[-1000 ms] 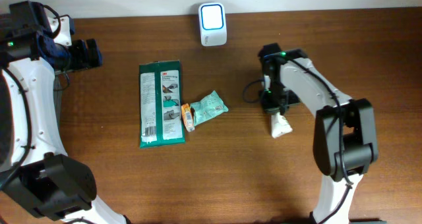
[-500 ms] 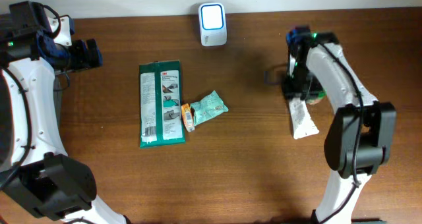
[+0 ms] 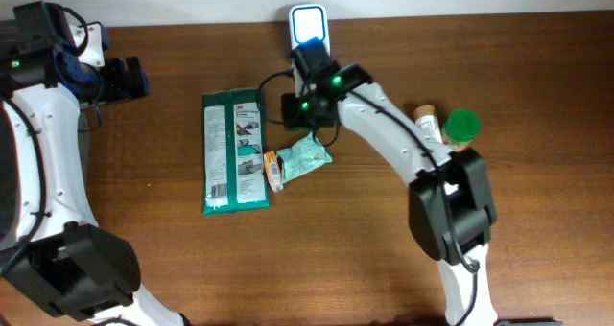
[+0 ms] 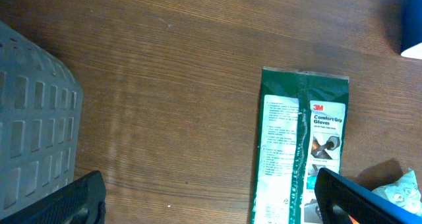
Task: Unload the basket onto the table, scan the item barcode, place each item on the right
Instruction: 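Reach the right gripper to the mint-green pack and grasp it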
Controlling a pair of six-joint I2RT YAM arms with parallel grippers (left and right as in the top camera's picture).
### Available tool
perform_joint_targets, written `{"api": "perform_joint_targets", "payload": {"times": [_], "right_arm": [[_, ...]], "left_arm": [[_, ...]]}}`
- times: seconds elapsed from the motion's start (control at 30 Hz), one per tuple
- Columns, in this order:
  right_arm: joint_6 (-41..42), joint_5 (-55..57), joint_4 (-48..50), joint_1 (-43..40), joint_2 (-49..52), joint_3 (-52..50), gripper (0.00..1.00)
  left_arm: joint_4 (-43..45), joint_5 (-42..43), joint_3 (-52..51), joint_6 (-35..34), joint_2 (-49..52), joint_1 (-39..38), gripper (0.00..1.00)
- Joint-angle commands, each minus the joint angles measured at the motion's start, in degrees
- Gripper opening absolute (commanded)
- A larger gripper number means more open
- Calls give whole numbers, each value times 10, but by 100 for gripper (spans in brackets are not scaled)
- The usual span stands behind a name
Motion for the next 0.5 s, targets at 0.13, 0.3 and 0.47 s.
{"api": "perform_joint_targets", "payload": {"times": [0.13,0.3,0.47], "right_arm": [[52,-3,16,44,51,3,15],[6,-27,-103,38,51,3,16],[-70,0,-226,18,51,3,17]], "left_arm": [[1,-2,3,9,-3,0,99],[1,-2,3,9,-3,0,99],[1,-2,3,9,-3,0,99]]}}
